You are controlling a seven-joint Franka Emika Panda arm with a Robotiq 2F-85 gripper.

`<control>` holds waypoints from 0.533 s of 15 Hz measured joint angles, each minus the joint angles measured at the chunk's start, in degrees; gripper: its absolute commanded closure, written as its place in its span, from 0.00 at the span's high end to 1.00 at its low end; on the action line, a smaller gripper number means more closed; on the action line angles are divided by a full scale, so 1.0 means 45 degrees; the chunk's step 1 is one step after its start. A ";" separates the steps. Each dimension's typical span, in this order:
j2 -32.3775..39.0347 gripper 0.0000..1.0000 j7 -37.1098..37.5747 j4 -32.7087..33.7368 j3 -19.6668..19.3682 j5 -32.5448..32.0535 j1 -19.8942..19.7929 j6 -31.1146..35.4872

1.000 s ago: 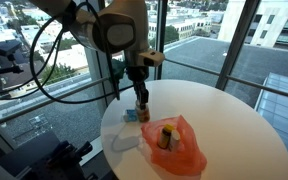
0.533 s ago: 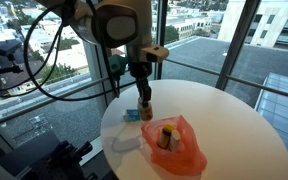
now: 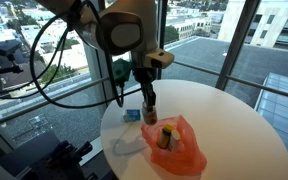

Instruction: Put the white bottle into the carrier bag

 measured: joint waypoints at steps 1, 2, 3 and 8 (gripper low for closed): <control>0.0091 0.19 0.0000 0.0000 -0.0050 0.0000 -0.0074 0.0156; 0.0198 0.19 0.0000 0.0001 -0.0093 -0.0005 -0.0135 0.0362; 0.0336 0.19 0.0000 0.0002 -0.0147 -0.0006 -0.0167 0.0599; 0.1186 0.19 0.0000 0.0065 -0.0286 -0.0006 -0.0184 0.1649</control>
